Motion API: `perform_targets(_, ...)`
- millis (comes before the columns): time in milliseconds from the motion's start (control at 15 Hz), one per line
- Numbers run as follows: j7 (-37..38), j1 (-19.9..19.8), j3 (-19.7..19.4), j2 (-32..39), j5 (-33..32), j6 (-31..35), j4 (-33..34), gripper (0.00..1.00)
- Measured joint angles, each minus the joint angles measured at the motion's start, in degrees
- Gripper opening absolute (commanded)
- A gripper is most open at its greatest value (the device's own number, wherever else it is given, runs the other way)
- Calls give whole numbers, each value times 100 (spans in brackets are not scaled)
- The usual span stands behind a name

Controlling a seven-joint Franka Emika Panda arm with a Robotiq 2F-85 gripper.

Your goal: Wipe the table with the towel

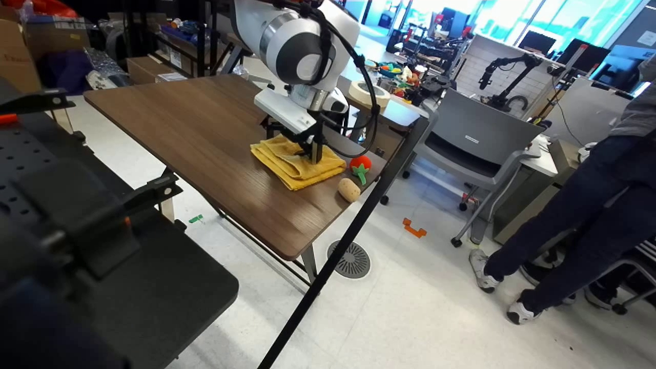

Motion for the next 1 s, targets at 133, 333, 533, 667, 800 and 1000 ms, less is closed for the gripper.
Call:
perform_targets(133, -258, 47, 171, 24, -1, -216, 41, 100)
perform_targets(333, -580, 263, 372, -52, -7, -253, -168, 100)
perform_targets(533, -853, 491, 468, -280, -30, -254, -652, 100)
perform_targets(667, -937, 568, 451, -444, -41, -417, -927, 100)
perform_targets(800, -971, 568, 379, -569, -41, -764, -1087, 100)
perform_targets(1000, -956, 577, 119, -712, -41, -1069, -1230, 100)
